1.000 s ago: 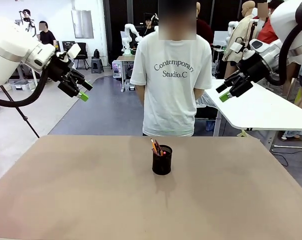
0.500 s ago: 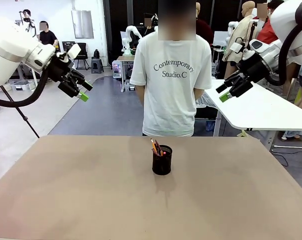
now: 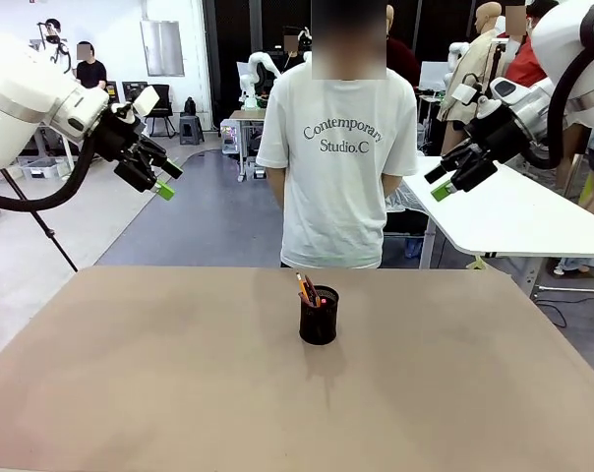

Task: Place the pens into the pen holder.
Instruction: Pick up a writing instrument from the table and place it into the Pen holder.

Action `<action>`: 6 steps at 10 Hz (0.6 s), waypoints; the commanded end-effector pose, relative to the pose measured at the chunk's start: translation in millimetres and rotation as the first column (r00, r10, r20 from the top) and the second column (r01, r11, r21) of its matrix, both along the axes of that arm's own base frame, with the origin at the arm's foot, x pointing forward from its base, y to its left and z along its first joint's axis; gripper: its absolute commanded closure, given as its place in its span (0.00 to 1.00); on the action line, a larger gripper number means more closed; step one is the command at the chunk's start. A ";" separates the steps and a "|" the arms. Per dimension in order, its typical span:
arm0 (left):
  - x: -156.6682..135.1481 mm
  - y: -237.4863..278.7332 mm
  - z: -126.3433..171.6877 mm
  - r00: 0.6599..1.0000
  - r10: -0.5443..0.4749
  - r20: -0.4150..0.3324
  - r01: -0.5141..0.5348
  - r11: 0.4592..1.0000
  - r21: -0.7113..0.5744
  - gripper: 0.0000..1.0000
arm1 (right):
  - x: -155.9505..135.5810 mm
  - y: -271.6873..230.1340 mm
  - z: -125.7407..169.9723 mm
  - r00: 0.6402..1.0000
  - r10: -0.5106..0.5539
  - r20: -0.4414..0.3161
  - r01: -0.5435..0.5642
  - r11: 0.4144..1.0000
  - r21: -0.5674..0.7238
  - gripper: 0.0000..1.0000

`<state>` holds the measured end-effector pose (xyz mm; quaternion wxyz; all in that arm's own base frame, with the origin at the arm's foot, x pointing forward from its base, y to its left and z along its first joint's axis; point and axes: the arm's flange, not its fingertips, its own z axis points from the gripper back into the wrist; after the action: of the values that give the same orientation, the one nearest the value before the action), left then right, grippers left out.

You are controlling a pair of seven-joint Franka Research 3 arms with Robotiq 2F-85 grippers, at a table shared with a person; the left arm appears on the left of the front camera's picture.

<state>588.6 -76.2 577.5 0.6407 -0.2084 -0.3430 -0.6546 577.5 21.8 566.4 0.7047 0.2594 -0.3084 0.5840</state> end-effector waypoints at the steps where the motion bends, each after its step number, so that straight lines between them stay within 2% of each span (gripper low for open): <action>1: -0.9 1.1 0.7 1.000 -0.001 0.008 0.001 1.000 0.002 0.00 | -5.9 0.9 -0.7 1.000 0.002 -0.001 -0.002 1.000 0.001 0.00; 6: -0.9 1.1 0.7 1.000 -0.001 0.008 0.001 1.000 0.002 0.00 | -5.9 0.9 -0.7 1.000 0.002 -0.001 -0.002 1.000 0.001 0.00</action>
<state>588.6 -76.2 577.5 0.6407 -0.2084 -0.3430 -0.6546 577.5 21.8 566.4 0.7047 0.2594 -0.3084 0.5840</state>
